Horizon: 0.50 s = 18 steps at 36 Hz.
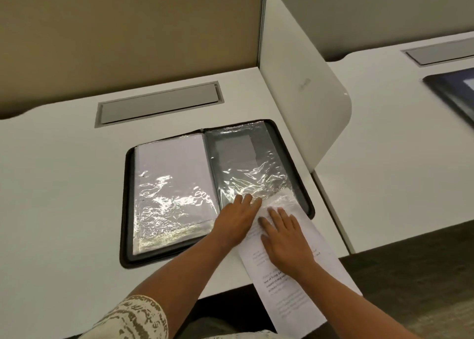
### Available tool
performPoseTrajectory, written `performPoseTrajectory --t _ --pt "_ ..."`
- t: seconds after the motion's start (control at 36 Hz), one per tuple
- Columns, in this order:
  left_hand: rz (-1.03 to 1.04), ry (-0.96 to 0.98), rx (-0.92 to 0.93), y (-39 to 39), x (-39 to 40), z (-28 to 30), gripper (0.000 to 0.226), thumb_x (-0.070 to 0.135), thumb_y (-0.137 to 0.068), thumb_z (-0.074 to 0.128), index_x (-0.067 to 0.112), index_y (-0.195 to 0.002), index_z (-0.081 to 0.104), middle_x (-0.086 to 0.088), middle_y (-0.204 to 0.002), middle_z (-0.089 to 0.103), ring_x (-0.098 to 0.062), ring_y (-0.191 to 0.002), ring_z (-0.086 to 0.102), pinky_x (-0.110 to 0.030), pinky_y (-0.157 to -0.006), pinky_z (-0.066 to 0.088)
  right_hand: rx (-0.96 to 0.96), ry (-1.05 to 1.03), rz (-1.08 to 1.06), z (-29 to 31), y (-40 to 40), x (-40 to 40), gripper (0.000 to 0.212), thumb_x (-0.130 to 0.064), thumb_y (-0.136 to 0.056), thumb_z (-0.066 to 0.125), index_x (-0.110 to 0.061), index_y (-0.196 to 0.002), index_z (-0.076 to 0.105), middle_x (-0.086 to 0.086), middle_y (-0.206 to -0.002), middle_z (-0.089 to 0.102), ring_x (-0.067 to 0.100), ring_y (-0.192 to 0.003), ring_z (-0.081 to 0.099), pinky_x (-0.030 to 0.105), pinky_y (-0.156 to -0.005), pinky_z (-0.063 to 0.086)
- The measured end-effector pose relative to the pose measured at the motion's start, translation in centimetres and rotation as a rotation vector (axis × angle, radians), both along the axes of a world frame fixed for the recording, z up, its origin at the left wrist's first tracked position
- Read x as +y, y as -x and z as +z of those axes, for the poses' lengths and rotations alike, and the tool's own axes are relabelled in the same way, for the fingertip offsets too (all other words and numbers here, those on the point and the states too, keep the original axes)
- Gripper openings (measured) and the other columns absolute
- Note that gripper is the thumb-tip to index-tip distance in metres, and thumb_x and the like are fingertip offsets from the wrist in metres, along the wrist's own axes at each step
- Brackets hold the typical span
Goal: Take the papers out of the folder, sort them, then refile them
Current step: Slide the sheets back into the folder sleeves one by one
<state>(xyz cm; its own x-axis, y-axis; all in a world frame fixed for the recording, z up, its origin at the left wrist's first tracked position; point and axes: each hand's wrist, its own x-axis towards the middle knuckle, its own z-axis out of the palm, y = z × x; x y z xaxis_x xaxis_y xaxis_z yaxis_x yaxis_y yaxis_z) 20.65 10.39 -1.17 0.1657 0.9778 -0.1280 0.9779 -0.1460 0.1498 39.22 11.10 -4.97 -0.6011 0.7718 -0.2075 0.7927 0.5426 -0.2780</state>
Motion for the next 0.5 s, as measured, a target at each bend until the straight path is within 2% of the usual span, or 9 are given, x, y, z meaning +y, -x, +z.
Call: performPoseTrajectory --t 0.06,0.14,0.31,0.36,0.39,0.47,0.5 --pt "-0.027 -0.006 0.025 0.3 -0.1 0.1 0.061 0.01 -0.095 0.054 0.012 -0.15 0.028 -0.013 -0.141 0.042 -0.032 -0.123 0.044 -0.039 -0.086 0.048 -0.037 -0.02 -0.034 -0.1 0.4 0.0 0.059 -0.048 -0.105 0.02 -0.025 -0.158 0.028 0.008 -0.167 0.017 0.03 -0.155 0.012 0.049 -0.123 0.007" --pt "-0.031 -0.027 0.014 0.7 0.1 0.3 0.054 0.015 -0.094 0.057 0.012 -0.144 0.036 -0.011 -0.136 0.048 -0.028 -0.117 0.049 -0.038 -0.089 0.048 -0.073 -0.01 -0.092 -0.4 1.1 -0.1 0.062 -0.053 -0.105 0.023 -0.024 -0.159 0.023 0.008 -0.167 0.015 0.033 -0.154 0.014 0.051 -0.122 0.009" --pt "-0.035 -0.095 0.002 1.5 0.7 0.9 0.029 0.019 -0.09 0.054 0.014 -0.118 0.054 -0.005 -0.113 0.061 -0.024 -0.095 0.056 -0.032 -0.067 0.047 -0.092 -0.043 -0.227 -0.6 2.4 -0.5 0.064 -0.053 -0.101 0.033 -0.019 -0.155 0.037 0.015 -0.161 0.033 0.042 -0.146 0.033 0.06 -0.113 0.03" --pt "-0.034 -0.129 -0.004 1.8 0.6 0.9 0.023 0.024 -0.088 0.058 0.016 -0.109 0.058 -0.003 -0.103 0.064 -0.021 -0.086 0.058 -0.03 -0.06 0.047 -0.094 -0.048 -0.274 -0.2 2.9 -0.5 0.066 -0.052 -0.099 0.03 -0.017 -0.154 0.04 0.016 -0.159 0.036 0.042 -0.143 0.039 0.059 -0.111 0.035" --pt "-0.038 -0.141 -0.004 1.8 0.5 0.9 0.021 0.026 -0.087 0.061 0.017 -0.106 0.059 -0.002 -0.099 0.065 -0.02 -0.082 0.059 -0.029 -0.058 0.048 -0.089 -0.03 -0.299 0.0 3.2 -0.4 0.068 -0.052 -0.099 0.024 -0.017 -0.156 0.034 0.016 -0.162 0.03 0.041 -0.145 0.036 0.058 -0.113 0.032" --pt "-0.082 -0.206 0.011 2.1 0.2 1.0 0.019 0.026 -0.08 0.071 0.017 -0.093 0.061 0.0 -0.085 0.065 -0.018 -0.071 0.058 -0.027 -0.051 0.044 -0.101 0.044 -0.327 0.4 3.9 -0.3 0.074 -0.054 -0.098 0.009 -0.018 -0.162 0.005 0.013 -0.168 -0.003 0.037 -0.154 0.009 0.055 -0.121 0.013" --pt "-0.094 -0.234 0.016 2.2 0.1 1.1 0.019 0.026 -0.079 0.073 0.017 -0.091 0.062 0.0 -0.082 0.064 -0.018 -0.069 0.057 -0.026 -0.049 0.043 -0.092 0.04 -0.332 0.3 4.1 -0.1 0.074 -0.054 -0.098 0.008 -0.016 -0.161 0.003 0.014 -0.168 -0.005 0.037 -0.154 0.008 0.056 -0.121 0.012"
